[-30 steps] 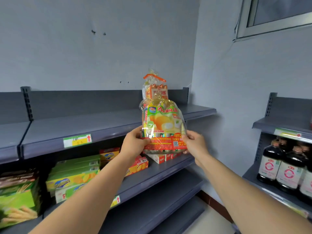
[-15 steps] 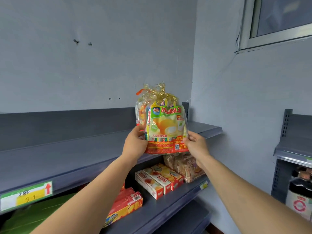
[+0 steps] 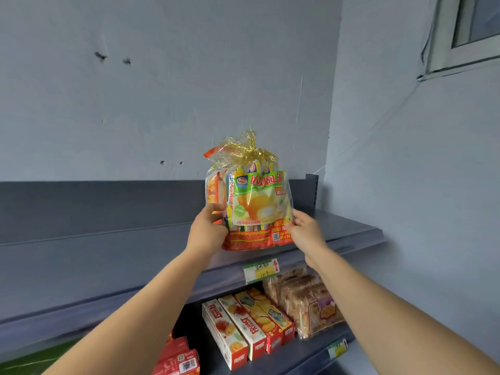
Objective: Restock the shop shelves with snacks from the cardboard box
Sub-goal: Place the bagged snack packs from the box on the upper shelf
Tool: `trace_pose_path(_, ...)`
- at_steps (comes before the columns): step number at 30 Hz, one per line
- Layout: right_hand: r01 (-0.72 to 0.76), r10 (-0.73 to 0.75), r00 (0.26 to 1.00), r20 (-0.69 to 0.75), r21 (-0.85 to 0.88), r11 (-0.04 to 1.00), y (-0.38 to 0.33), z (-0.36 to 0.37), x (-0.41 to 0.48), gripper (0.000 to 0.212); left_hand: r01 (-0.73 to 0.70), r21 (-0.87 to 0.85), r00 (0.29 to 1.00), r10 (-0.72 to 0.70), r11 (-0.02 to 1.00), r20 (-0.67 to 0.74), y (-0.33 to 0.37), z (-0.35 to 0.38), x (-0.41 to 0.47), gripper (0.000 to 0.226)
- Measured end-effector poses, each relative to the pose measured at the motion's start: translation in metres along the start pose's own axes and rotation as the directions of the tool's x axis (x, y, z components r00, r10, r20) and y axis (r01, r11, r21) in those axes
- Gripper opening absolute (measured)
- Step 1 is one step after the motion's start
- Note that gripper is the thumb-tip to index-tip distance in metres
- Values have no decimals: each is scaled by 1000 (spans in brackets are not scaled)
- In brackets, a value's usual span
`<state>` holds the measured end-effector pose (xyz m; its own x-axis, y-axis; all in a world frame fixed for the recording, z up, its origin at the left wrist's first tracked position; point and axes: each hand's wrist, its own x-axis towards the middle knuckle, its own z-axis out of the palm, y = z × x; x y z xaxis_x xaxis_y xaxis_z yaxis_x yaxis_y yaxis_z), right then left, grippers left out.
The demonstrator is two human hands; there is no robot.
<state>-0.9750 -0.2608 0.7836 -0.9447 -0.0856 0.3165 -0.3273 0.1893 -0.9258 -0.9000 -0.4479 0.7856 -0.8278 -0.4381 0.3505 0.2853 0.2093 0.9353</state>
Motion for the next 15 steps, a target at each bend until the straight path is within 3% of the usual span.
trace_pose_path(15, -70, 70, 985, 156, -6, 998, 42, 4, 64, 47, 100, 205, 992, -82, 974, -92, -32, 33, 42, 40)
